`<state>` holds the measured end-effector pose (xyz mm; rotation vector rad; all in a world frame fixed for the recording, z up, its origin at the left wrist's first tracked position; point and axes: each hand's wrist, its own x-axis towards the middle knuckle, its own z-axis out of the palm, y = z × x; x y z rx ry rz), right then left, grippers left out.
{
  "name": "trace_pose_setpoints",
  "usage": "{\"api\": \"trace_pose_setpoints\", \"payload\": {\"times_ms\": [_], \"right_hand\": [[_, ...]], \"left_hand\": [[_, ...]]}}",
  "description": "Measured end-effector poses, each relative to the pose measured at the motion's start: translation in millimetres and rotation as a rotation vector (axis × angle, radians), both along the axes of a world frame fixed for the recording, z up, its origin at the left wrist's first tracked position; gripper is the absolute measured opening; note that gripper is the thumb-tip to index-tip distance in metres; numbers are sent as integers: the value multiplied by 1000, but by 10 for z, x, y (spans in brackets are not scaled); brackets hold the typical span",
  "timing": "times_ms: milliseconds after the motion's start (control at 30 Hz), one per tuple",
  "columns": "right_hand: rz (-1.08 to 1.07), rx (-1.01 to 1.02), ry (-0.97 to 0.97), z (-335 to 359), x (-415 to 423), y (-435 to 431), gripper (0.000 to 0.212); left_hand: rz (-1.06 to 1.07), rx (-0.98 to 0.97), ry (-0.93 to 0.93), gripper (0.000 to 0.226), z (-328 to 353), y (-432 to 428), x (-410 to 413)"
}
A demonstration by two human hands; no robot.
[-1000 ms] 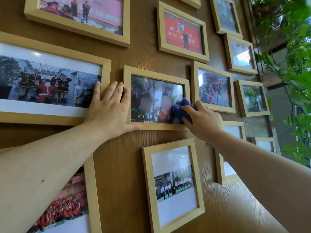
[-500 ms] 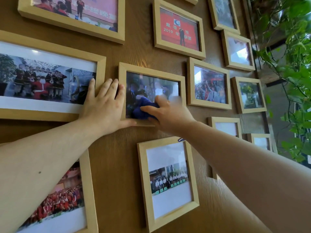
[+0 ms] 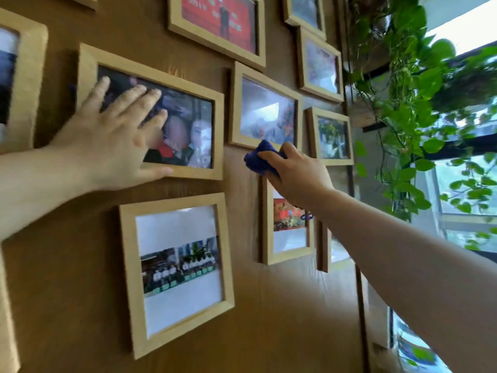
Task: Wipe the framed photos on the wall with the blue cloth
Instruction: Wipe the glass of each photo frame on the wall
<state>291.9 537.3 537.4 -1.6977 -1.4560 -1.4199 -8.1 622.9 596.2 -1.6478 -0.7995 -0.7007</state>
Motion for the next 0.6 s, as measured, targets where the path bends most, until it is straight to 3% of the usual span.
{"api": "trace_pose_setpoints", "payload": {"times_ms": [600], "right_hand": [[-139, -38, 181, -384, 832, 53, 38]], "left_hand": [[-302, -118, 182, 102, -336, 364, 1957]]}}
